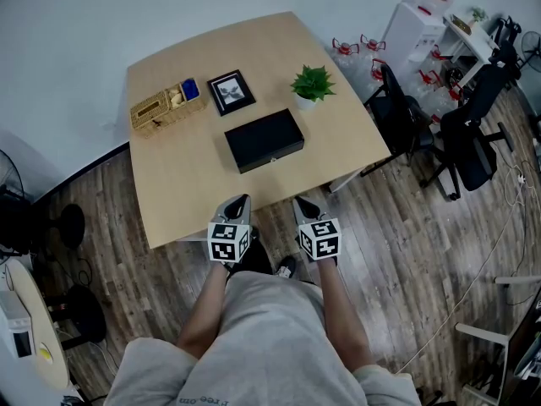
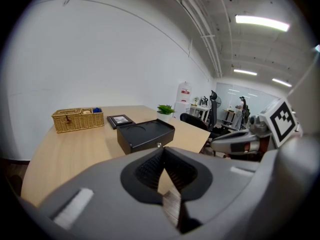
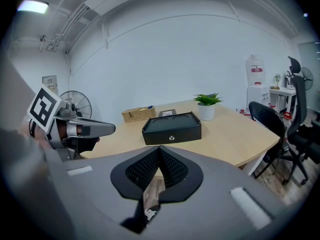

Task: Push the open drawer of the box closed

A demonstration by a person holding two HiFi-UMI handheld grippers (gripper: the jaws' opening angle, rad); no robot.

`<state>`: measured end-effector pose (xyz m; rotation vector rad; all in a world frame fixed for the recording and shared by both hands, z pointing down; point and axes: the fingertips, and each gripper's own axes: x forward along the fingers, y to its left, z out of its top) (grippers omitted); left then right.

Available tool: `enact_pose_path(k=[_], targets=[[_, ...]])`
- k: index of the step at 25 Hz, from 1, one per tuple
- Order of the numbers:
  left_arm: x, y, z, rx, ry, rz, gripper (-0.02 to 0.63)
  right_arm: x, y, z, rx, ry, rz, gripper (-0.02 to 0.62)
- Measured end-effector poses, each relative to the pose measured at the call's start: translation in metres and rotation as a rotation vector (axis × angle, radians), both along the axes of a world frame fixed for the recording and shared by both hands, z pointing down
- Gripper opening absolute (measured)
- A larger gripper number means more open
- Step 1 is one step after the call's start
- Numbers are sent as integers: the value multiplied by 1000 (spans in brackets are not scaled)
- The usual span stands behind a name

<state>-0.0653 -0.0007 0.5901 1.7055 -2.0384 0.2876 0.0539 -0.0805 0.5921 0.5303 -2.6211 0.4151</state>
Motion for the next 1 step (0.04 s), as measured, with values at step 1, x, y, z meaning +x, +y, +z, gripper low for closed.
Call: enact_pose_path(k=[1], targets=[[-1,0,0,0,0,-1,52,-1,0,0,-1,0,-1,2]])
